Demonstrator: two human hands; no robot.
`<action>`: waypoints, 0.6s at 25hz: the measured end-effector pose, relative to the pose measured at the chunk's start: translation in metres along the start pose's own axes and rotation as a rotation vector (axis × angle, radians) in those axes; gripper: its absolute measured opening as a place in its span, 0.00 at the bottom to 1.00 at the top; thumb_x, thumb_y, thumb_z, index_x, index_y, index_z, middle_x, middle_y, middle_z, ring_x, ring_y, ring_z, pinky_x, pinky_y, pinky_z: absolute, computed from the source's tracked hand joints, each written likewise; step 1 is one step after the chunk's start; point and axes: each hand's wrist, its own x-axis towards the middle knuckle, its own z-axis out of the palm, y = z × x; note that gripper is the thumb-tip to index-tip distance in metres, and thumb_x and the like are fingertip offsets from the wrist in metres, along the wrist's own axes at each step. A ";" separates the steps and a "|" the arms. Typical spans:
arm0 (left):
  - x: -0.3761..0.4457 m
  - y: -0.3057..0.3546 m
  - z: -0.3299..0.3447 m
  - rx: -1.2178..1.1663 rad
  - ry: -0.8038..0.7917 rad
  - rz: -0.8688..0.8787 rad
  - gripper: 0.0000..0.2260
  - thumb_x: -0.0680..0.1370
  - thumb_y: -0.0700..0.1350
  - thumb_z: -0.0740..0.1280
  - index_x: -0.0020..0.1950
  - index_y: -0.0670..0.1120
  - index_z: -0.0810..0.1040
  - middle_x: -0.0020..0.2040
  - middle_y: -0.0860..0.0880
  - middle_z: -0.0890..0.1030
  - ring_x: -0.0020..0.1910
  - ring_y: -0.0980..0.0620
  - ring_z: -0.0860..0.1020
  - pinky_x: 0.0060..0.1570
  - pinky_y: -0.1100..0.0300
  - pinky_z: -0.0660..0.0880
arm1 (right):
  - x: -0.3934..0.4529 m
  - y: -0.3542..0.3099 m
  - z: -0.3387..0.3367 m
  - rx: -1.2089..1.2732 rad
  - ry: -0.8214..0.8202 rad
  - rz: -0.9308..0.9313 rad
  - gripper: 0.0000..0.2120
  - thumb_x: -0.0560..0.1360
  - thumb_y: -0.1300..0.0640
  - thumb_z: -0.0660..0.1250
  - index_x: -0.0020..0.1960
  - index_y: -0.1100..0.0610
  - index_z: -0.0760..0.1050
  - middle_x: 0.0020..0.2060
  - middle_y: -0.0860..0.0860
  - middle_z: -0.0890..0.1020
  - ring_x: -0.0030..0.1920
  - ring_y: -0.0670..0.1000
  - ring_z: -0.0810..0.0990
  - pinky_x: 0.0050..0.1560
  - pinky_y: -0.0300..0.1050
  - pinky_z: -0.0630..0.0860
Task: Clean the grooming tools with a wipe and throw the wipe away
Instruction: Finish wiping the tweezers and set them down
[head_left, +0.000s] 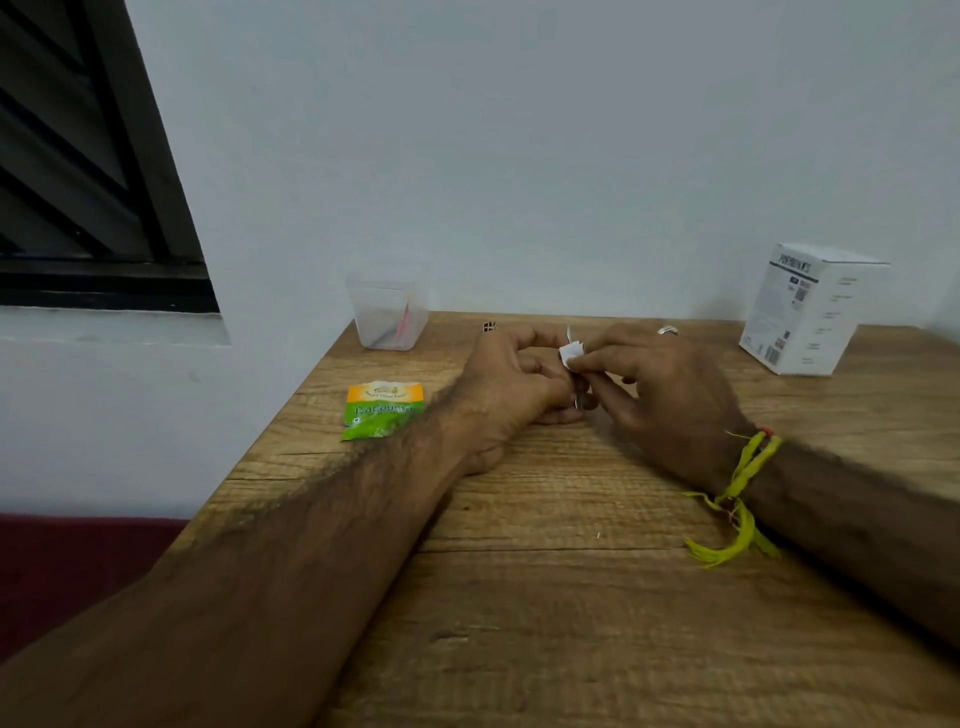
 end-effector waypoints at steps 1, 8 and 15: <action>0.001 0.002 0.001 -0.007 0.007 -0.024 0.17 0.73 0.27 0.70 0.59 0.40 0.78 0.35 0.44 0.84 0.34 0.50 0.84 0.40 0.55 0.84 | -0.001 0.001 -0.001 -0.006 -0.013 -0.020 0.05 0.73 0.64 0.72 0.47 0.57 0.85 0.48 0.49 0.86 0.47 0.55 0.84 0.43 0.57 0.78; 0.004 0.004 0.002 -0.040 0.171 -0.037 0.08 0.80 0.44 0.70 0.52 0.39 0.80 0.36 0.45 0.84 0.30 0.45 0.84 0.32 0.52 0.83 | -0.005 -0.002 -0.005 -0.109 -0.085 -0.199 0.09 0.75 0.62 0.66 0.50 0.56 0.85 0.52 0.51 0.85 0.44 0.60 0.83 0.39 0.55 0.78; 0.005 -0.003 0.004 0.040 0.269 0.035 0.05 0.78 0.40 0.72 0.48 0.38 0.81 0.35 0.45 0.84 0.29 0.50 0.84 0.30 0.54 0.83 | -0.006 -0.006 -0.008 -0.137 -0.097 -0.229 0.08 0.73 0.64 0.70 0.48 0.56 0.85 0.47 0.51 0.85 0.37 0.60 0.81 0.36 0.49 0.76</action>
